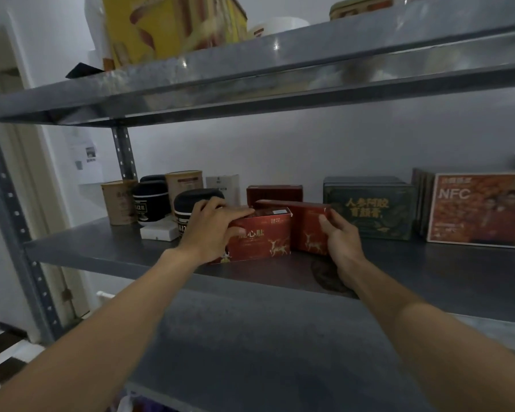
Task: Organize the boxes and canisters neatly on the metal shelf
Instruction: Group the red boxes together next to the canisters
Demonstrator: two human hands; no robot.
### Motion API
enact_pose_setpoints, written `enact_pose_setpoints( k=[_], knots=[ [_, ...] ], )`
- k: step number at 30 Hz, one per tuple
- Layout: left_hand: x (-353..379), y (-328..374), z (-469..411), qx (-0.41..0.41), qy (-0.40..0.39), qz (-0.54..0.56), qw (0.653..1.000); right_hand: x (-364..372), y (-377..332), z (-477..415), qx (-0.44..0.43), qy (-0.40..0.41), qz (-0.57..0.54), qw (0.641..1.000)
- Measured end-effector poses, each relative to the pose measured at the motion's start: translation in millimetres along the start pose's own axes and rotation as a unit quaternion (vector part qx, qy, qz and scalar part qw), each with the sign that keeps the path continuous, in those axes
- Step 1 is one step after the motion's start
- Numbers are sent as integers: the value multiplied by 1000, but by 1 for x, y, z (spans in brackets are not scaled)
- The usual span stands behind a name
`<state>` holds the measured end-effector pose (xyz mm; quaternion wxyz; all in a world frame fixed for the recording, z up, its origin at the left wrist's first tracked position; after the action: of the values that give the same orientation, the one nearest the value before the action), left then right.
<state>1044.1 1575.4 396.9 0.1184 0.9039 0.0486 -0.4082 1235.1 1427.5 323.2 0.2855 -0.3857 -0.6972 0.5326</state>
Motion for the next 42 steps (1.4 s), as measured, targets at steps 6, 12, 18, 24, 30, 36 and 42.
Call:
enact_pose_setpoints(
  k=[6, 12, 18, 24, 30, 36, 42],
  knots=[
    [18, -1, -3, 24, 86, 44, 995, 4, 2, -4, -2, -17, 50, 999],
    [29, 8, -11, 51, 108, 114, 986, 11, -6, 3, -15, -63, 27, 998],
    [56, 5, -16, 1, 60, 266, 962, 12, -3, 1, -43, -57, 98, 993],
    [76, -18, -19, -151, 64, 418, 893, 11, 3, -9, -45, -47, 113, 991],
    [102, -40, -23, -220, 22, 517, 827, 17, 2, -19, -68, -61, 133, 987],
    [112, -48, -36, -216, 40, 553, 804, 29, 3, -32, -105, -74, 211, 969],
    [116, -68, -47, -231, 69, 555, 796, 50, 1, -46, -144, -82, 340, 926]
  ],
)
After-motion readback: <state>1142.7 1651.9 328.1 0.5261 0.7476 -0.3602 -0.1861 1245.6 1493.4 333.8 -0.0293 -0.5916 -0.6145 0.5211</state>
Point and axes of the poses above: each hand's wrist, its own z-axis away from the middle knuckle, its own x-axis out of the palm, y = z × x, the point moved 10 cm from there along -z, towards the middle knuckle, and after that the axes turned 14 degrees about z, right-handed, at the moved point
